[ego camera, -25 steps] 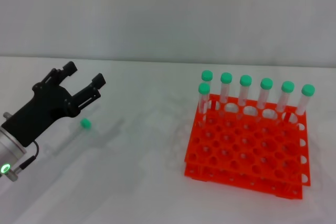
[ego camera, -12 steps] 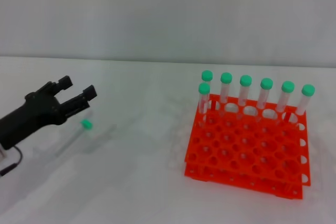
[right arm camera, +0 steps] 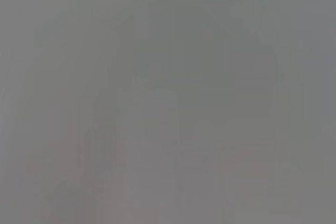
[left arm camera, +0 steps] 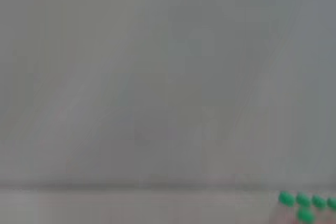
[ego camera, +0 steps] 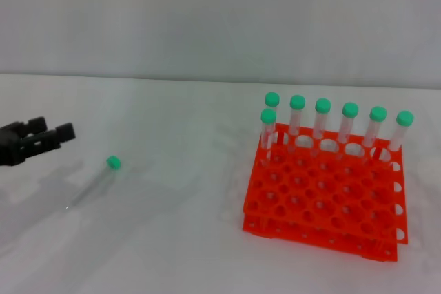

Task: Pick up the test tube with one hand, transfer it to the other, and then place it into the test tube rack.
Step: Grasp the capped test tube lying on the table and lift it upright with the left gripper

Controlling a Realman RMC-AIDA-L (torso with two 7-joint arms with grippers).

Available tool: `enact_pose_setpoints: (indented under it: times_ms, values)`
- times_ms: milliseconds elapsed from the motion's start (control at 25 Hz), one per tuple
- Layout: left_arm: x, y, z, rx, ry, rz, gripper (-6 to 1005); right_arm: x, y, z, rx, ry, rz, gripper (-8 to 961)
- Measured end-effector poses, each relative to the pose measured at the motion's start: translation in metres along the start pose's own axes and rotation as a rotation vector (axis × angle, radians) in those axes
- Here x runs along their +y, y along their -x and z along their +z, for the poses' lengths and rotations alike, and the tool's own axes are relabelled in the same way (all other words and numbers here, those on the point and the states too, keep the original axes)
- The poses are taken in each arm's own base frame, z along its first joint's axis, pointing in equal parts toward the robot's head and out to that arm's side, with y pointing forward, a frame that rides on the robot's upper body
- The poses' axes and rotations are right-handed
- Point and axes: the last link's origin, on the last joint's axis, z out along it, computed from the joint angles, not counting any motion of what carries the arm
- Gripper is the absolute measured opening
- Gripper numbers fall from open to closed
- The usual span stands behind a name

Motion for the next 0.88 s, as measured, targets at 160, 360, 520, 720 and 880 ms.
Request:
enact_pose_setpoints:
  times_ms: [160,360,520,720,880]
  values:
    - [0.004,-0.016,-0.01,-0.132,-0.02,-0.018,880,-0.002,0.0,-0.003,0.006,-0.003,-0.005,862]
    - [0.007,-0.029,-0.016,-0.28,-0.093,-0.063,879,-0.004,0.003,-0.005,-0.002,0.0,-0.011,862]
    - [0.006,-0.031,-0.016,-0.383,-0.139,-0.078,878,-0.005,0.006,-0.008,-0.013,0.006,-0.013,862]
    - [0.004,-0.035,-0.016,-0.491,-0.173,-0.079,877,-0.009,0.006,-0.01,-0.001,0.008,-0.011,861]
    - [0.001,-0.036,-0.014,-0.588,-0.205,-0.068,876,-0.011,0.006,-0.011,0.004,0.008,-0.009,861]
